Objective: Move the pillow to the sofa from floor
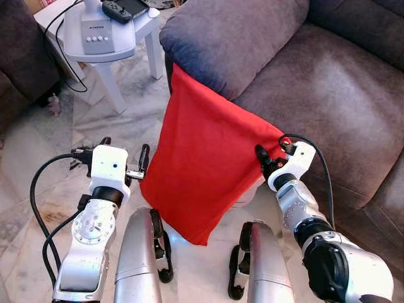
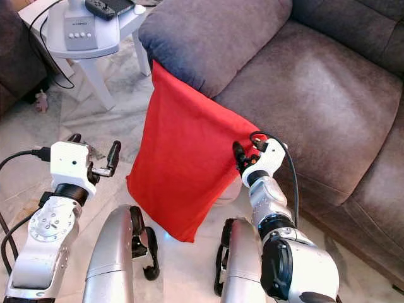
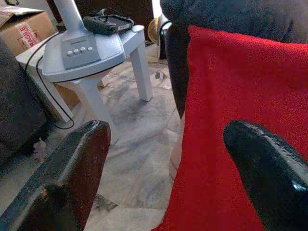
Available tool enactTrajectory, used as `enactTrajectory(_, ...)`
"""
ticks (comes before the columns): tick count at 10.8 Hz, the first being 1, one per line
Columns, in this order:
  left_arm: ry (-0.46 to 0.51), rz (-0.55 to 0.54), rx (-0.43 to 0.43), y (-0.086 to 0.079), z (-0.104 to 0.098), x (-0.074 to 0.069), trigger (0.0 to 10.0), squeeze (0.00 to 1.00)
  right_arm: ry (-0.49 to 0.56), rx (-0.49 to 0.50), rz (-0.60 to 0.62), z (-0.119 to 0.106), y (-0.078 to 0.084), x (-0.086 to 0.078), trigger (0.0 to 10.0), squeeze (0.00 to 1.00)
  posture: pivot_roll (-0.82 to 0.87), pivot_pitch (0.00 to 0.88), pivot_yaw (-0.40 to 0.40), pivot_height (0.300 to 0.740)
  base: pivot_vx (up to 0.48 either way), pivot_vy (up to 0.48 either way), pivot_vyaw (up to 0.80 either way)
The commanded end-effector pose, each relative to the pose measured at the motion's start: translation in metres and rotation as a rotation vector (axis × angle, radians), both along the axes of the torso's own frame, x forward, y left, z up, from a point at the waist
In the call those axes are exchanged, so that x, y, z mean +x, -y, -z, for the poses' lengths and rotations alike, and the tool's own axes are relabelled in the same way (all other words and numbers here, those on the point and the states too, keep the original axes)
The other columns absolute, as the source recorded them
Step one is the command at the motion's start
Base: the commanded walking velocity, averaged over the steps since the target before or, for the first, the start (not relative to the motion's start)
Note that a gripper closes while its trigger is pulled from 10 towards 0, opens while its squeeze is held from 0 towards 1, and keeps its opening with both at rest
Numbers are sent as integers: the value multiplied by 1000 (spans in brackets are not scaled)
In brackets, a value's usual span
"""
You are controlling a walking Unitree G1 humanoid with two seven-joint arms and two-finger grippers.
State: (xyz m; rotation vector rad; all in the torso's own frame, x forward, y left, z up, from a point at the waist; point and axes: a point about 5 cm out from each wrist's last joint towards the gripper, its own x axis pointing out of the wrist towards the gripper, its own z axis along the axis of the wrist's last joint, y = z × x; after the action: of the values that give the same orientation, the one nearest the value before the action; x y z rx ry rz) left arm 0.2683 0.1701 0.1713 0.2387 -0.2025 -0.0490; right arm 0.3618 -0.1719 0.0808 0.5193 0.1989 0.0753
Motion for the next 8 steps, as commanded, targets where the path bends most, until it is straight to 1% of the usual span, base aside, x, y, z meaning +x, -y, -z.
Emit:
enactTrajectory(1,-30,5,16,1,5,-4,10000,0,-54,-13,14,16,5,-10,0,0,212,384,-91,592,0,0,0)
enactTrajectory(3,-31,8,16,2,5,-3,10000,0,-59,-20,11,18,5,-11,0,0,211,381,-90,592,0,0,0)
enactTrajectory(5,-32,9,14,3,6,-3,10000,0,-65,-58,5,18,5,-12,0,0,207,376,-91,592,0,0,0)
enactTrajectory(8,-35,10,12,4,7,-3,10000,0,-78,-81,28,20,8,-13,0,0,205,375,-92,592,0,0,0)
